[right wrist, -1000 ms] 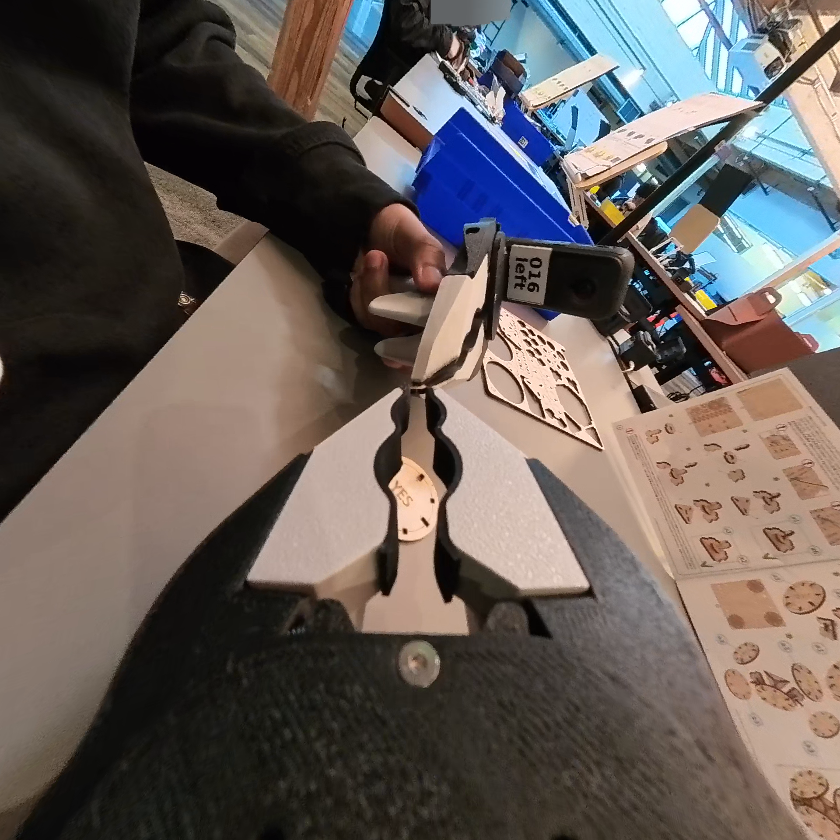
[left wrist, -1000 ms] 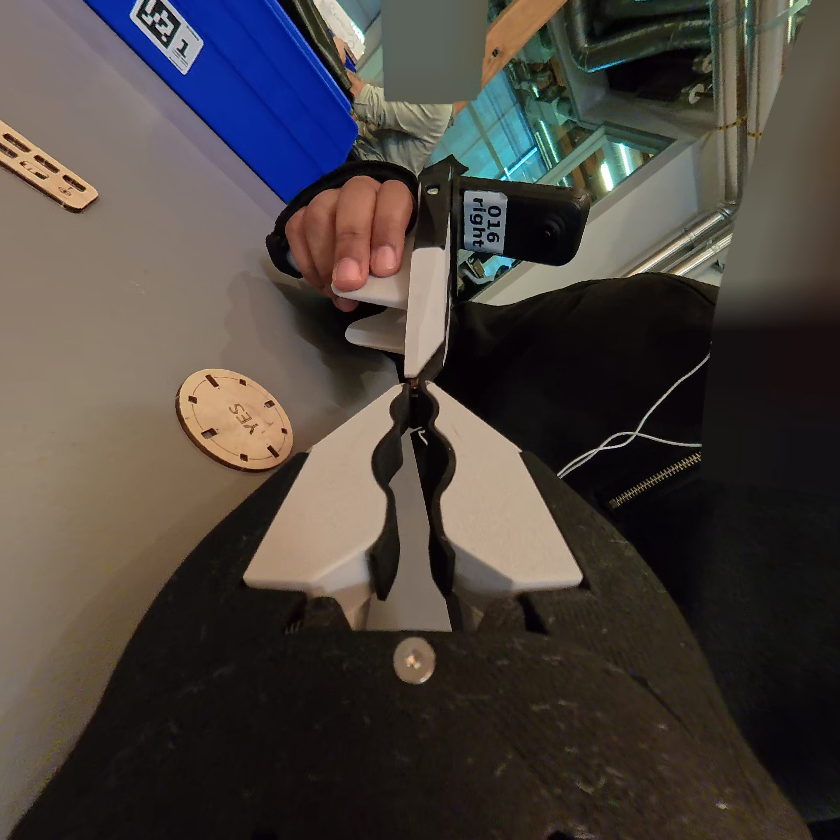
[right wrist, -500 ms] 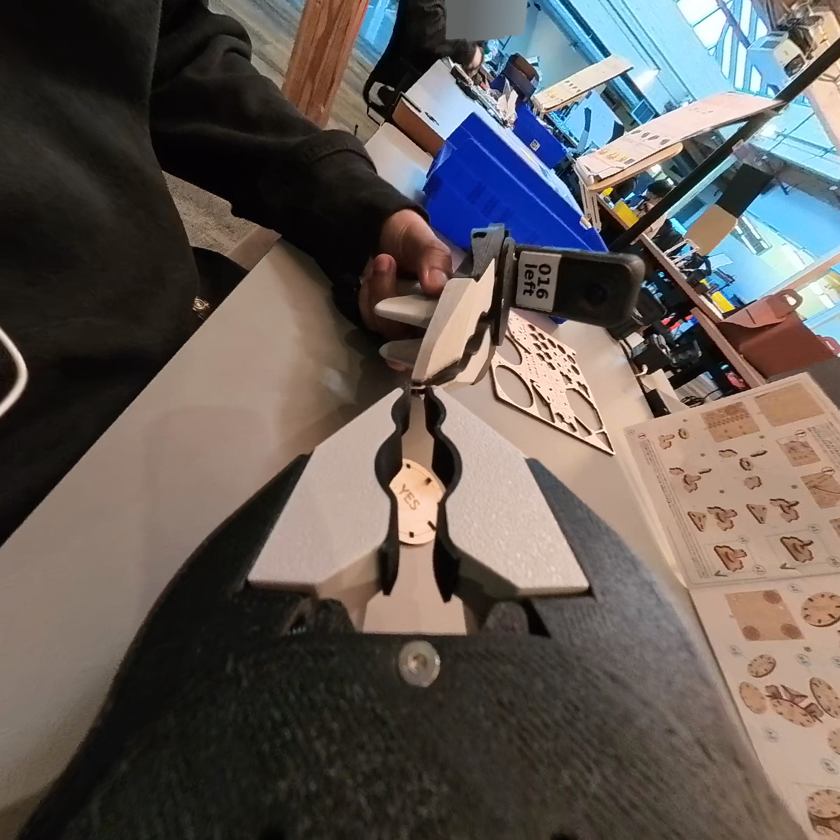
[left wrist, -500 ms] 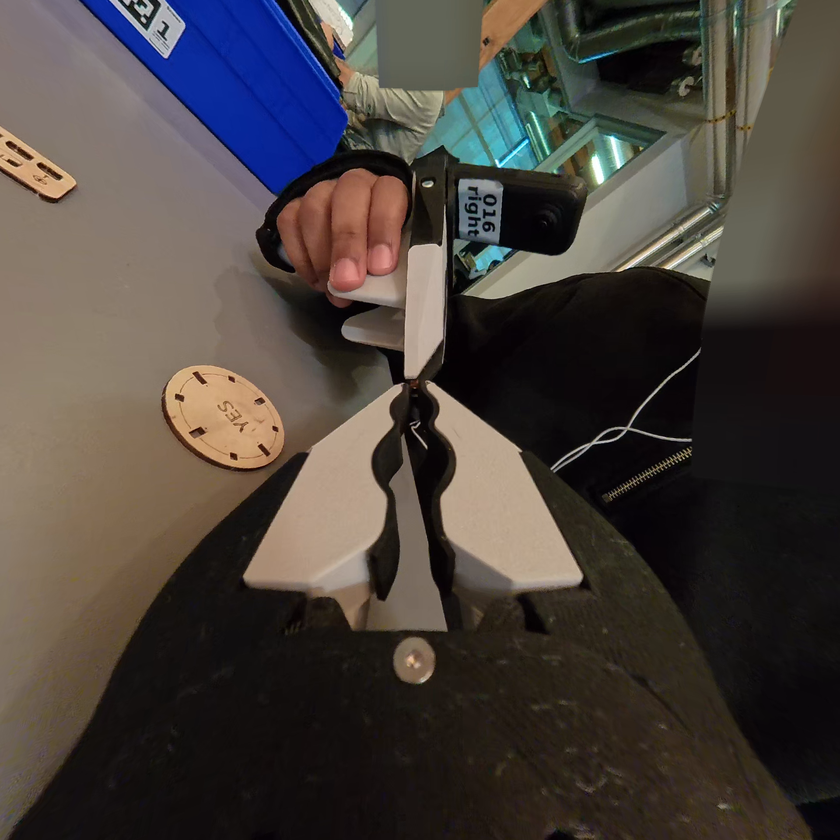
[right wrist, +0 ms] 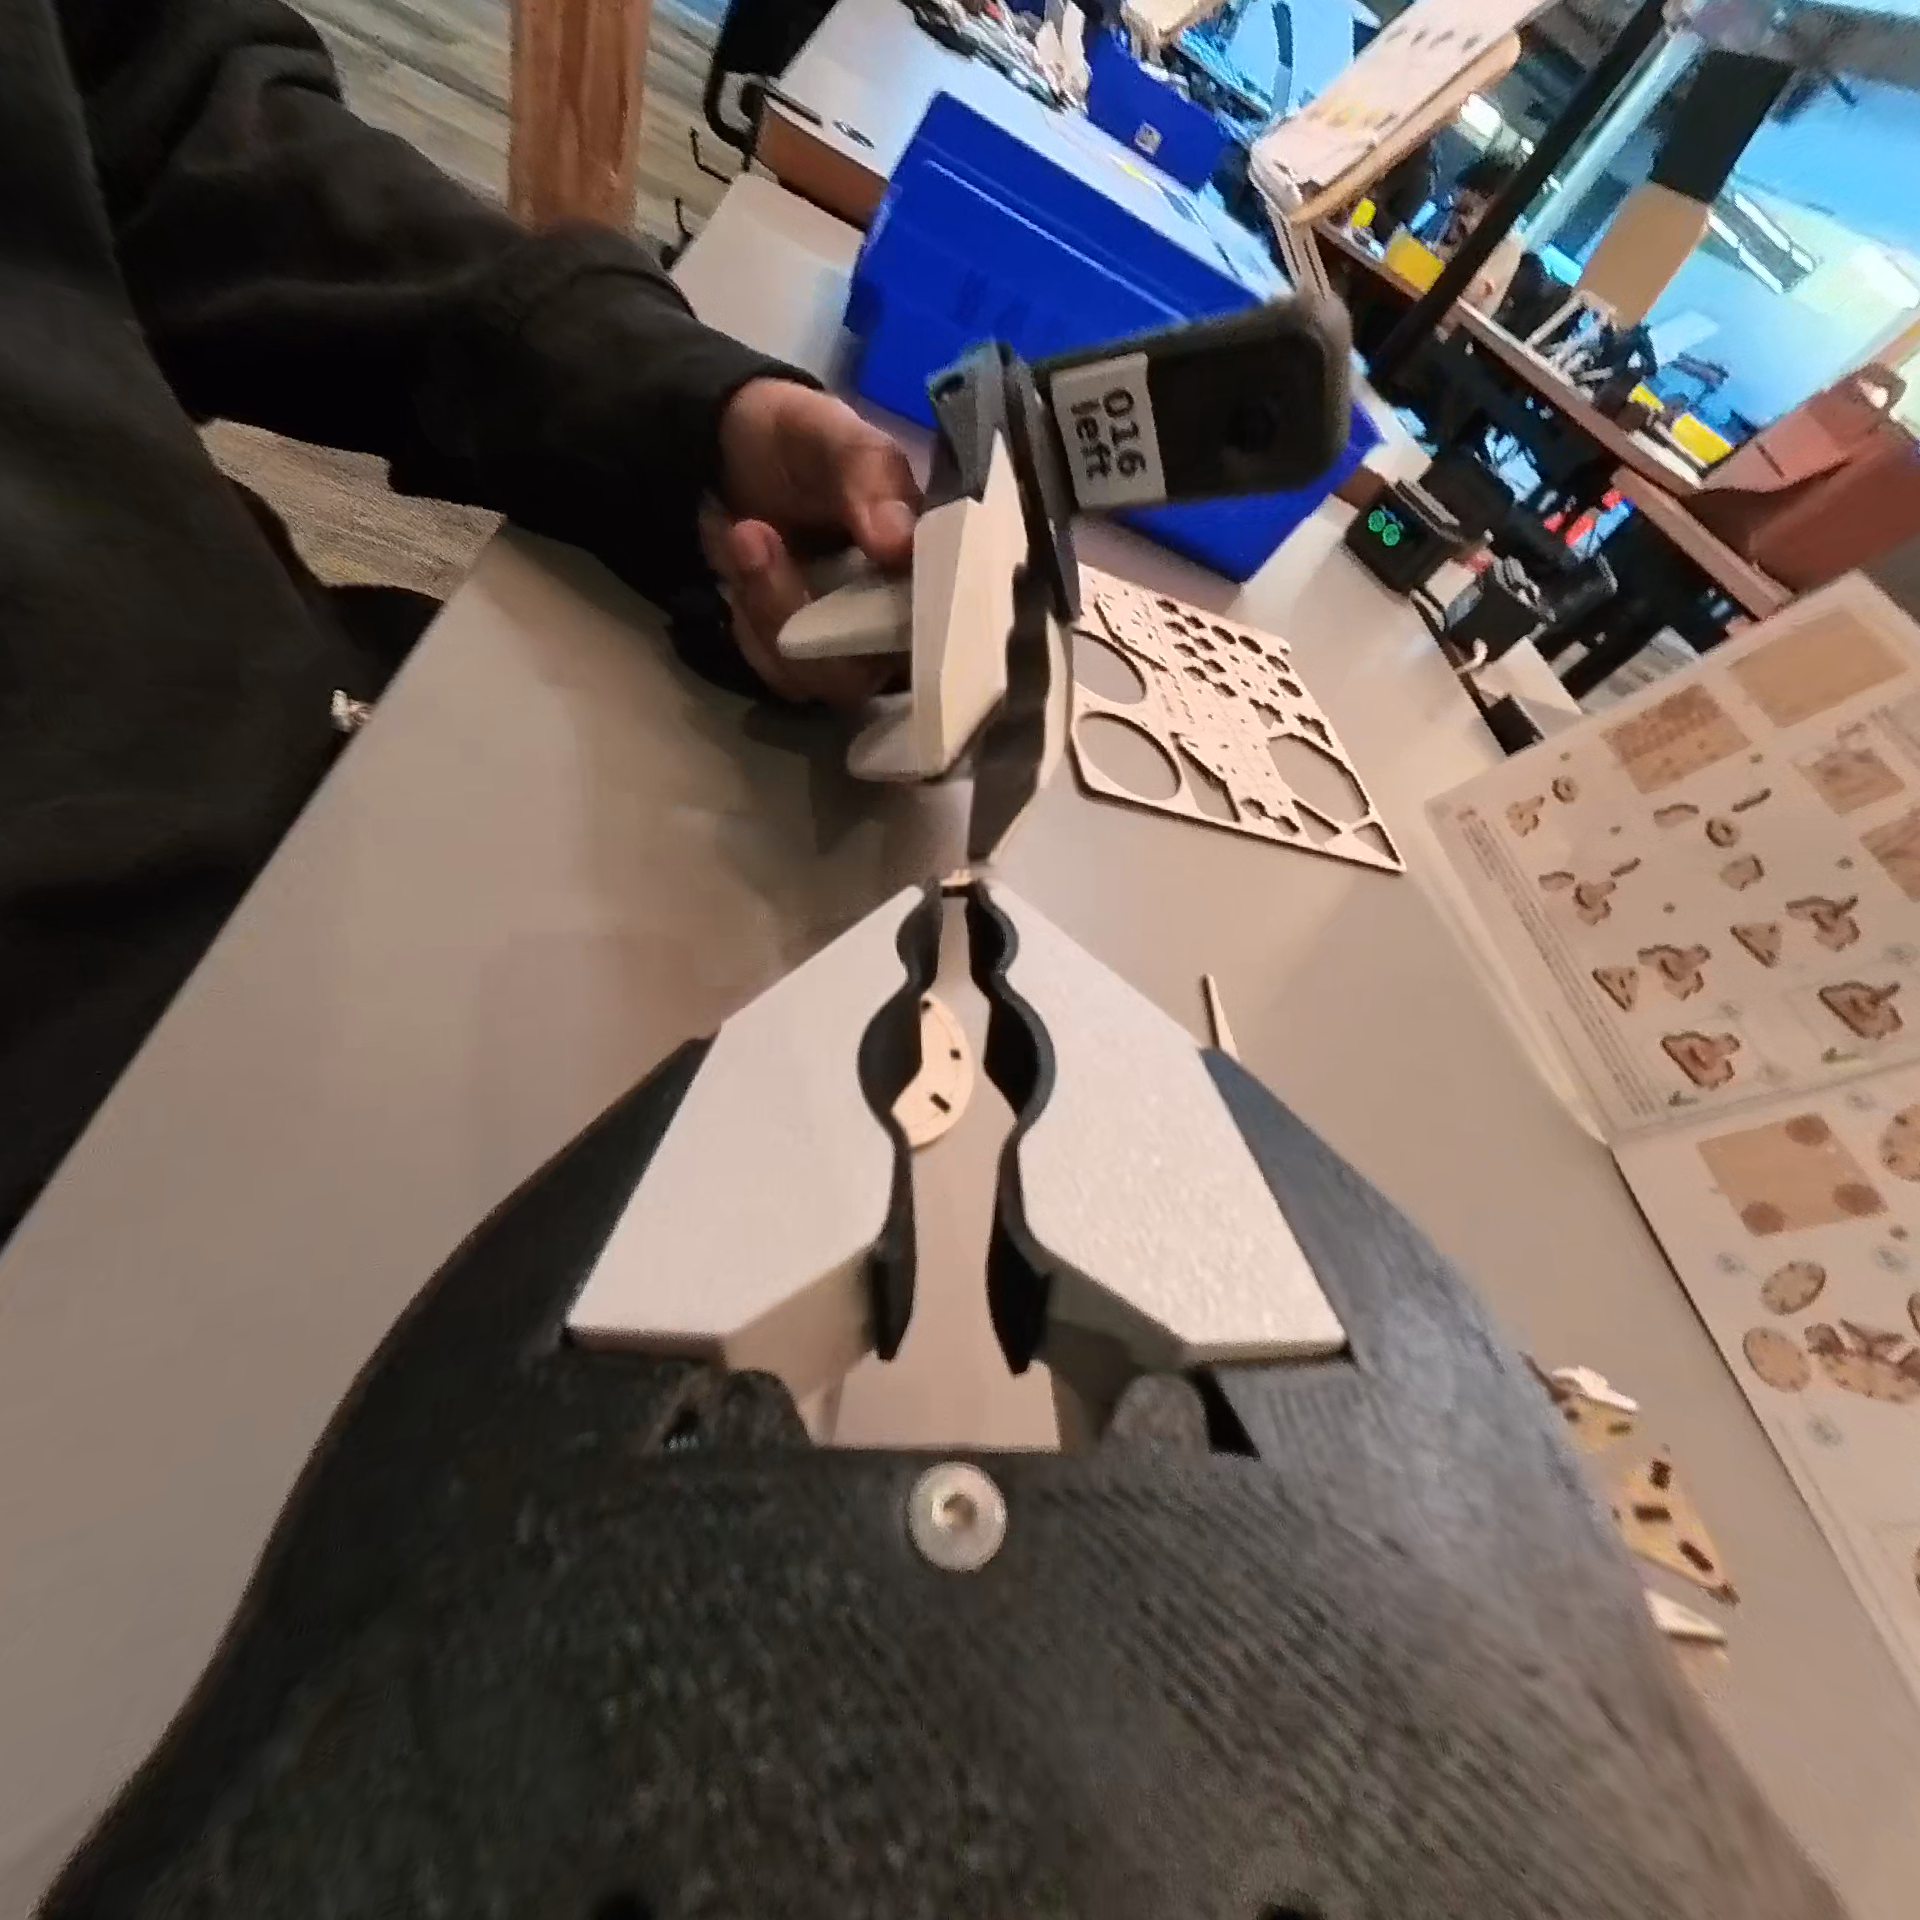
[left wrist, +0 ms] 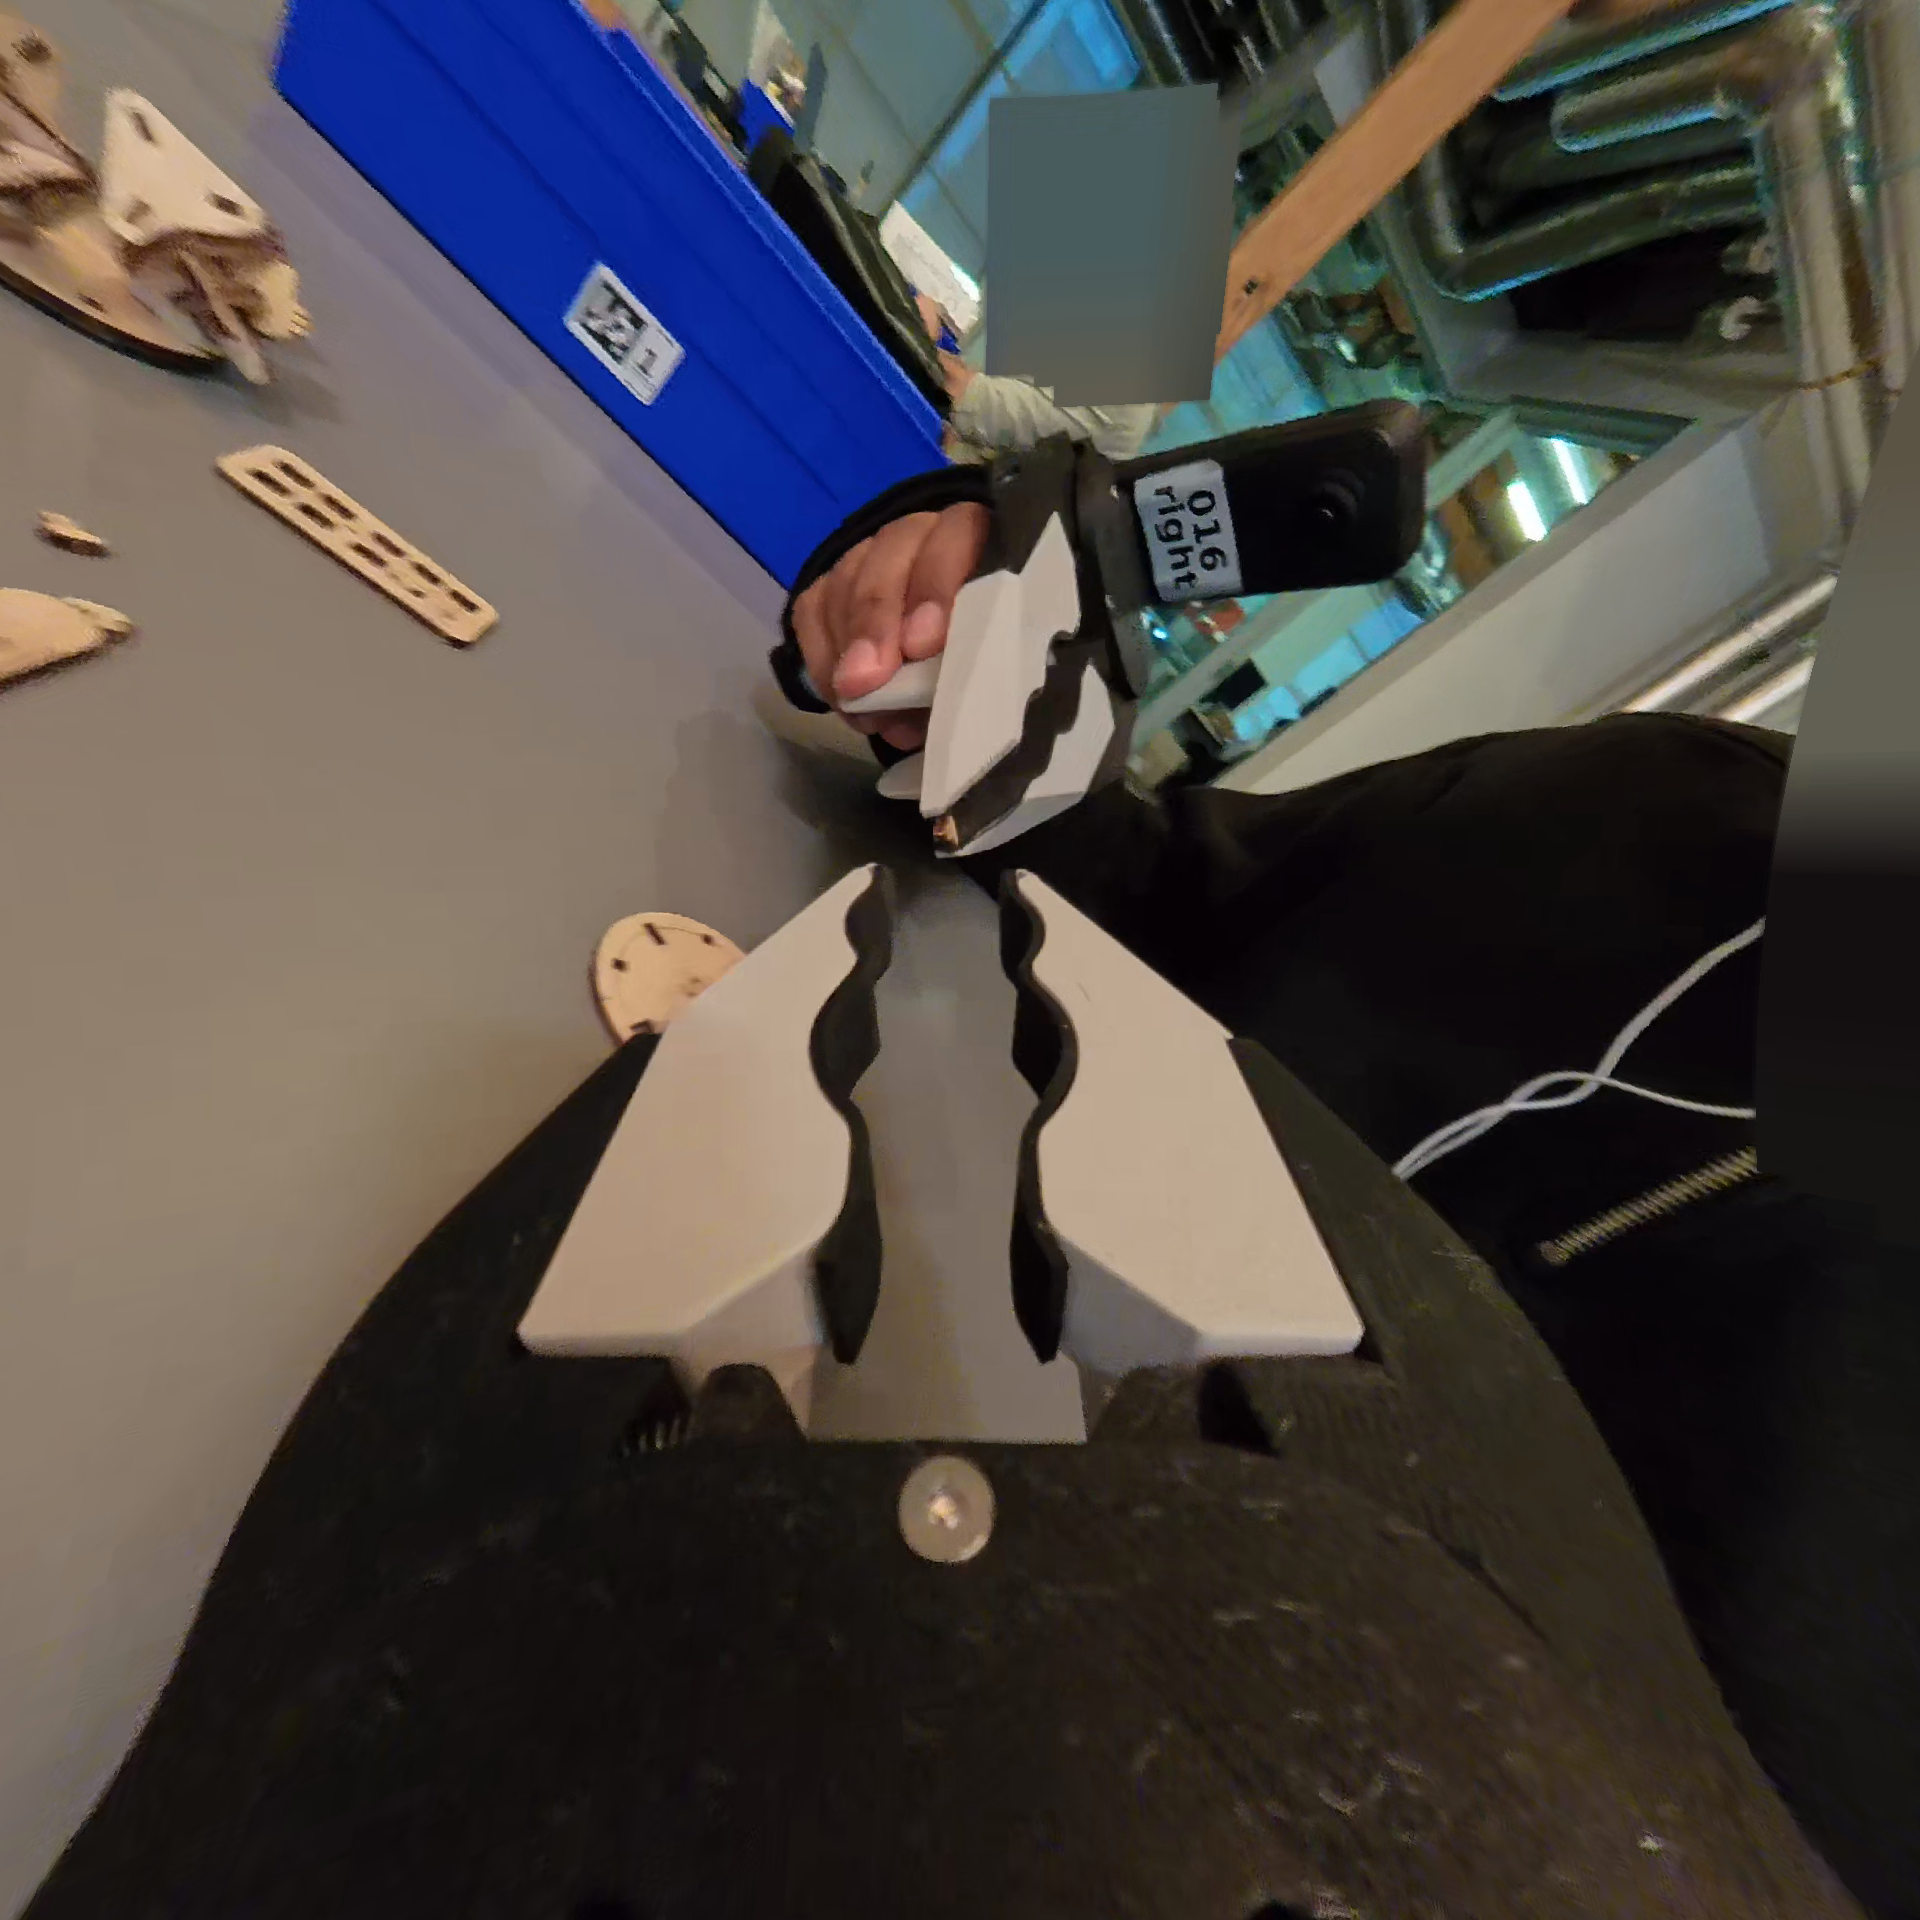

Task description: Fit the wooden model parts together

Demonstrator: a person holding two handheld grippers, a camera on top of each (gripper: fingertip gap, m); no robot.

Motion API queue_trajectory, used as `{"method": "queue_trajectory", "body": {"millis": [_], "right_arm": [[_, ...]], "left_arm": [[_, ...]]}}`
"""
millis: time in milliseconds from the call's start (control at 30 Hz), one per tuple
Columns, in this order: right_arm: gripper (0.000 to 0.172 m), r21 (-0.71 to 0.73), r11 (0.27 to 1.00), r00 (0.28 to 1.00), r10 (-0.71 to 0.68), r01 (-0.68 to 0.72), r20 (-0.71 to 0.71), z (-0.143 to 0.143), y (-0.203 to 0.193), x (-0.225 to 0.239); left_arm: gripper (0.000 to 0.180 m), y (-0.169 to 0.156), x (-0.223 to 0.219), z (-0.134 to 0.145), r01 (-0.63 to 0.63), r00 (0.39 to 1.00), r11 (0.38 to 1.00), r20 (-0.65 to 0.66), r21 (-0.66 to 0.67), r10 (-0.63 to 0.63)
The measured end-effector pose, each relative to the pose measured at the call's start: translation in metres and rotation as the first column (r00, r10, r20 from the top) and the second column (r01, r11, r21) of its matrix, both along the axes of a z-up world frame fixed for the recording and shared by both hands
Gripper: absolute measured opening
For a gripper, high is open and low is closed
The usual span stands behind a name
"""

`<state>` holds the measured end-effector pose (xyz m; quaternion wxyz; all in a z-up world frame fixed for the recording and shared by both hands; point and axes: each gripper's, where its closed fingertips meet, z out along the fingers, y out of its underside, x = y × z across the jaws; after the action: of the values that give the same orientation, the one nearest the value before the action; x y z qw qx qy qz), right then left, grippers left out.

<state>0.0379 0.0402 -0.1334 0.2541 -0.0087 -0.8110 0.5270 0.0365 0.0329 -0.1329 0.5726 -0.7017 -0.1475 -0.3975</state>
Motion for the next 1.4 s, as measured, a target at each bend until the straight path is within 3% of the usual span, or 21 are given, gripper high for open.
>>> {"method": "queue_trajectory", "body": {"millis": [100,167,267,433,567,667,767,900,1000,1100,1267,1400], "right_arm": [[0.003,0.044,0.998,0.999,-0.035,0.034,0.034,-0.009,0.008,-0.012],[0.004,0.105,0.994,0.997,-0.033,0.025,0.073,-0.019,0.011,-0.018],[0.003,0.246,0.969,0.995,0.012,-0.037,0.103,-0.024,0.010,-0.021],[0.000,0.553,0.816,0.985,0.120,-0.169,0.124,-0.030,0.006,-0.027],[0.000,0.641,0.735,0.972,0.109,-0.219,0.208,-0.039,0.017,-0.024],[0.000,0.595,0.783,0.976,0.065,-0.178,0.207,-0.040,0.018,-0.025],[0.000,0.505,0.856,0.984,0.016,-0.107,0.179,-0.038,0.011,-0.027],[0.000,0.382,0.924,0.990,-0.040,-0.015,0.135,-0.036,0.003,-0.031],[0.000,0.314,0.949,0.985,-0.081,0.030,0.150,-0.037,0.000,-0.031],[0.000,0.257,0.964,0.978,-0.122,0.076,0.168,-0.037,-0.004,-0.033],[0.000,0.184,0.977,0.969,-0.147,0.110,0.198,-0.033,-0.017,-0.031],[0.000,0.147,0.983,0.968,-0.139,0.109,0.211,-0.033,-0.027,-0.023]], "left_arm": [[0.001,0.001,-0.015,-0.005,-0.112,0.992,0.993,-0.061,-0.043,0.109],[0.000,0.001,-0.021,-0.014,-0.184,0.974,0.977,-0.153,-0.106,0.166],[0.000,0.003,-0.019,-0.034,-0.227,0.942,0.945,-0.301,-0.235,0.151],[0.000,0.005,-0.018,-0.056,-0.276,0.925,0.887,-0.354,-0.370,0.140],[0.000,-0.005,-0.023,-0.063,-0.302,0.922,0.856,-0.357,-0.420,0.150],[0.000,-0.021,-0.036,-0.053,-0.337,0.914,0.857,-0.354,-0.389,0.199],[0.000,-0.054,-0.069,-0.020,-0.438,0.876,0.844,-0.355,-0.308,0.326],[0.000,-0.117,-0.119,0.022,-0.625,0.760,0.753,-0.383,-0.205,0.526],[0.000,-0.151,-0.137,0.032,-0.695,0.700,0.692,-0.405,-0.194,0.589],[0.000,-0.153,-0.131,0.022,-0.661,0.731,0.710,-0.424,-0.245,0.534],[0.008,-0.123,-0.110,-0.033,-0.544,0.797,0.734,-0.524,-0.407,0.300],[0.020,-0.111,-0.104,-0.062,-0.506,0.821,0.723,-0.519,-0.471,0.237]]}}
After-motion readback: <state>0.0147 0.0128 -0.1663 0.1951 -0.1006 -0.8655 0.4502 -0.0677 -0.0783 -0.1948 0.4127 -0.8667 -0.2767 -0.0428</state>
